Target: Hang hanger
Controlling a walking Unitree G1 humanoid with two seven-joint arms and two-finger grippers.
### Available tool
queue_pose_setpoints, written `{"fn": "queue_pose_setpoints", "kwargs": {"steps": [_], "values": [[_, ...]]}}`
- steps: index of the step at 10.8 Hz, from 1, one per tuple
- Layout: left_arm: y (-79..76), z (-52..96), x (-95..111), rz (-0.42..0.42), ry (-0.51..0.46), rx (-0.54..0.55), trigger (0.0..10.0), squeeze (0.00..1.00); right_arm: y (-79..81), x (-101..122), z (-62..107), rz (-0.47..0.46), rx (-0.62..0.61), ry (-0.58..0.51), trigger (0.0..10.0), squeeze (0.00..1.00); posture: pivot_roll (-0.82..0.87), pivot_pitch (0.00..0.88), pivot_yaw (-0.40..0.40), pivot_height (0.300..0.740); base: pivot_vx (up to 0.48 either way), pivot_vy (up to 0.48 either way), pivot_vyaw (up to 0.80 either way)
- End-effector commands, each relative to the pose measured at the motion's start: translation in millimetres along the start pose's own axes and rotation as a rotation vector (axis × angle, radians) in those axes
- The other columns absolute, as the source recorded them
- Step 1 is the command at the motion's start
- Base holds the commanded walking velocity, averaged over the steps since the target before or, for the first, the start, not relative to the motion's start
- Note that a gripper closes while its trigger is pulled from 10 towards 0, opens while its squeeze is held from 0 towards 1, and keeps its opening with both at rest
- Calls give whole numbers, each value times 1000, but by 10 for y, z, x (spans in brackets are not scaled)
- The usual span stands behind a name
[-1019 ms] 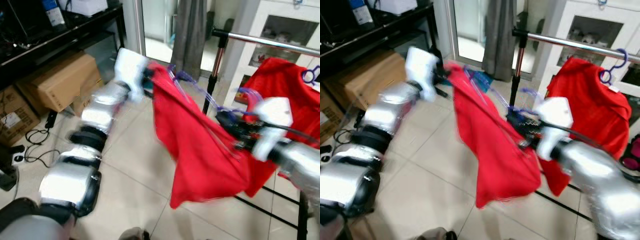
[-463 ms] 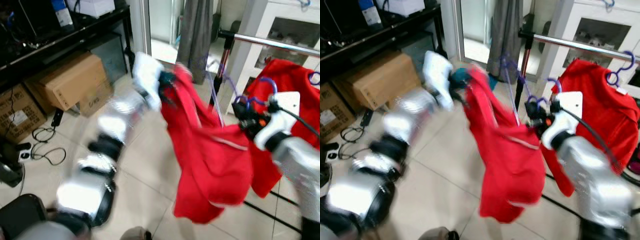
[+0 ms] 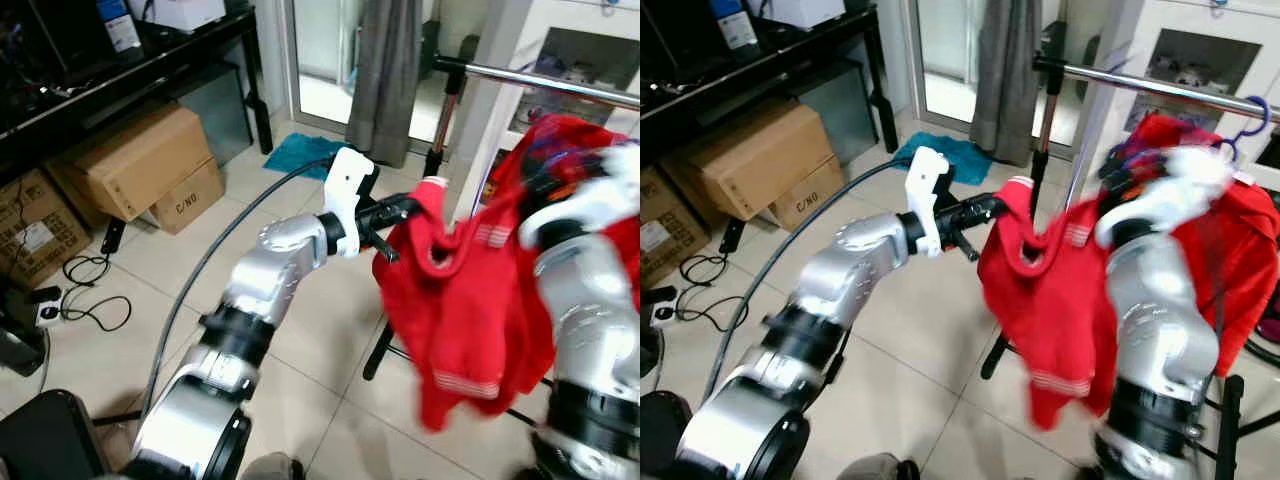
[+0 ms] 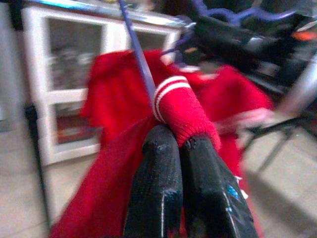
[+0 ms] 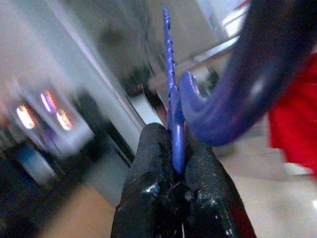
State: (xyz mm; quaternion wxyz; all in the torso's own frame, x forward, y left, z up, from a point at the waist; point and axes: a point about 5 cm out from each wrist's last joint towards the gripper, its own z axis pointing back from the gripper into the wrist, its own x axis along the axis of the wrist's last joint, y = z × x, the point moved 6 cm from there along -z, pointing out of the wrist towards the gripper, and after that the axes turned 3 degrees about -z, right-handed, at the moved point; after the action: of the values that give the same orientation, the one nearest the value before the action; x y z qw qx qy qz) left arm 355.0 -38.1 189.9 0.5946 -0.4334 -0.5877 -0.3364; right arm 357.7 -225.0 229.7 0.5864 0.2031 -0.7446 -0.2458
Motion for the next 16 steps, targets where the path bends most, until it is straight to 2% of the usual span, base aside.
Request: {"fn": "queue_pose_setpoints", "kwargs": {"steps": [1, 2, 3, 4, 5, 6, 7, 8, 9, 10, 11, 12, 13, 14, 15, 16], "values": [[-124, 12, 103, 14, -33, -79, 0, 0, 95, 207, -8, -123, 50, -90, 0, 0, 11, 0, 80, 740, 0, 0, 0], [-206, 103, 198, 69, -75, -144, 0, 0, 188, 421, 17, -373, 141, -185, 0, 0, 10, 0, 81, 740, 0, 0, 0], [-193, 164, 315, 120, -133, -154, 0, 0, 230, 493, 46, -475, 197, -203, 0, 0, 9, 0, 81, 740, 0, 0, 0], [-34, 279, 524, 214, -245, -104, 0, 0, 209, 513, 66, -429, 215, -196, 0, 0, 10, 0, 81, 740, 0, 0, 0], [219, 485, 885, 349, -463, -36, 0, 0, 78, 308, 22, -112, 119, -103, 0, 0, 7, 0, 83, 740, 0, 0, 0], [333, 643, 1079, 380, -564, -21, 0, 0, 5, 212, 24, 12, 85, -57, 0, 0, 8, 0, 82, 740, 0, 0, 0], [384, 779, 1215, 359, -593, -28, 0, 0, -82, 142, 41, 80, 52, -23, 0, 0, 11, 0, 78, 740, 0, 0, 0], [400, 829, 1262, 355, -593, -31, 0, 0, -156, 107, 46, 131, 19, -4, 0, 0, 11, 0, 78, 740, 0, 0, 0], [403, 840, 1230, 347, -555, -27, 0, 0, -235, 55, 42, 187, -20, 22, 0, 0, 12, 0, 78, 740, 0, 0, 0], [348, 748, 1038, 385, -456, -31, 0, 0, -201, 31, 16, 219, -23, 15, 0, 0, 11, 0, 80, 740, 0, 0, 0], [287, 658, 855, 394, -360, -34, 0, 0, -120, 44, 3, 184, 0, -9, 0, 0, 10, 0, 81, 740, 0, 0, 0], [73, 510, 548, 425, -213, -97, 0, 0, 64, 148, 0, -24, 74, -90, 0, 0, 5, 0, 84, 740, 0, 0, 0], [-66, 439, 400, 427, -139, -137, 0, 0, 116, 217, 1, -124, 95, -135, 0, 0, 4, 0, 84, 740, 0, 0, 0], [-270, 354, 177, 402, -33, -192, 0, 0, 124, 371, -7, -293, 101, -212, 0, 0, 1, 0, 84, 740, 0, 0, 0], [-292, 327, 6, 383, 34, -171, 0, 0, 131, 511, -3, -425, 129, -269, 0, 0, -1, 0, 85, 740, 0, 0, 0], [-235, 352, -225, 320, 137, -121, 0, 0, 132, 671, 13, -566, 171, -331, 0, 0, 0, 0, 83, 740, 0, 0, 0]]}}
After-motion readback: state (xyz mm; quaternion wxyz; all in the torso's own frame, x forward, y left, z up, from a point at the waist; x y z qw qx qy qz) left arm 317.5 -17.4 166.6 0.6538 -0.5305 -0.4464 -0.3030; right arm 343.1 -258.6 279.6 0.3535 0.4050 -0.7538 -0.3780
